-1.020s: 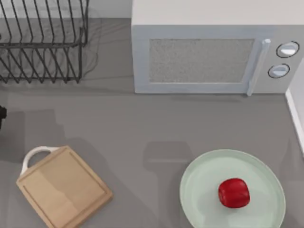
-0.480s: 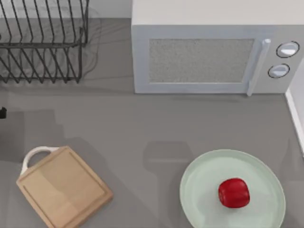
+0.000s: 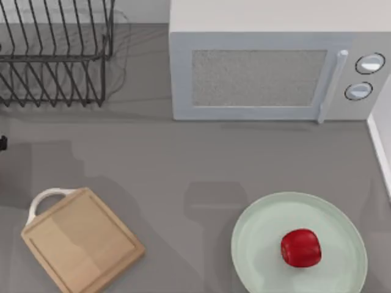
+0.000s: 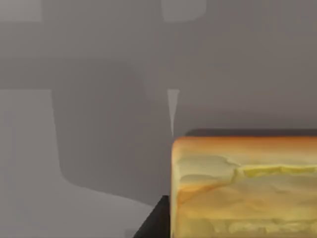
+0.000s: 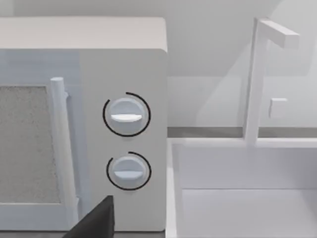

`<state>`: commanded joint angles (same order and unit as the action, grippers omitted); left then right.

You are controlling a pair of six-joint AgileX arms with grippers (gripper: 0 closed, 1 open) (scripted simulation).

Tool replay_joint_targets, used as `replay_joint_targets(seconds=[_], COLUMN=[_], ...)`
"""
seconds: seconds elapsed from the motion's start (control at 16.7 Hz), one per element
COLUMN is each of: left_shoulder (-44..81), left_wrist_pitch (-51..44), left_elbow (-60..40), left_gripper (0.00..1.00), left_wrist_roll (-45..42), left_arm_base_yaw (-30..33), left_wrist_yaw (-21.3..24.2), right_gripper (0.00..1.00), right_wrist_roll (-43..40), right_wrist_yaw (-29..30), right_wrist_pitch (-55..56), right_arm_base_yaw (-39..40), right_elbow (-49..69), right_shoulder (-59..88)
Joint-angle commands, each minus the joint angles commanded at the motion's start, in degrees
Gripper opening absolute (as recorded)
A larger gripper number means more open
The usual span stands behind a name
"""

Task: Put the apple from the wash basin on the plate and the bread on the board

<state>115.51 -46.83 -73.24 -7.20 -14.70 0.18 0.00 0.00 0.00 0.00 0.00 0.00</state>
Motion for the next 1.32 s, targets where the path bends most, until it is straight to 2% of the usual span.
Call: replay_joint_targets(seconds=[0.6, 1.02, 1.32], left_shoulder=[-6.61, -6.67, -7.13], left_wrist_pitch=[-19.83, -20.02, -20.06], left_elbow=[-12.90, -12.62, -10.07], left_gripper=[0.00, 0.00, 0.00], left_wrist_roll=[0.20, 1.59, 14.16], left_arm_base_yaw=[0.18, 0.54, 4.43], left_wrist_yaw=[-0.04, -0.10, -0.26], right_gripper=[1.00, 1.00, 1.00], right_wrist_roll=[0.00, 0.00, 0.00], right_wrist_yaw=[0.00, 0.00, 0.00], right_wrist_pitch=[0.00, 0.00, 0.00], right_arm_base_yaw=[0.00, 0.00, 0.00], right_elbow=[0.00, 0.00, 0.00], right_shoulder=[0.00, 0.00, 0.00])
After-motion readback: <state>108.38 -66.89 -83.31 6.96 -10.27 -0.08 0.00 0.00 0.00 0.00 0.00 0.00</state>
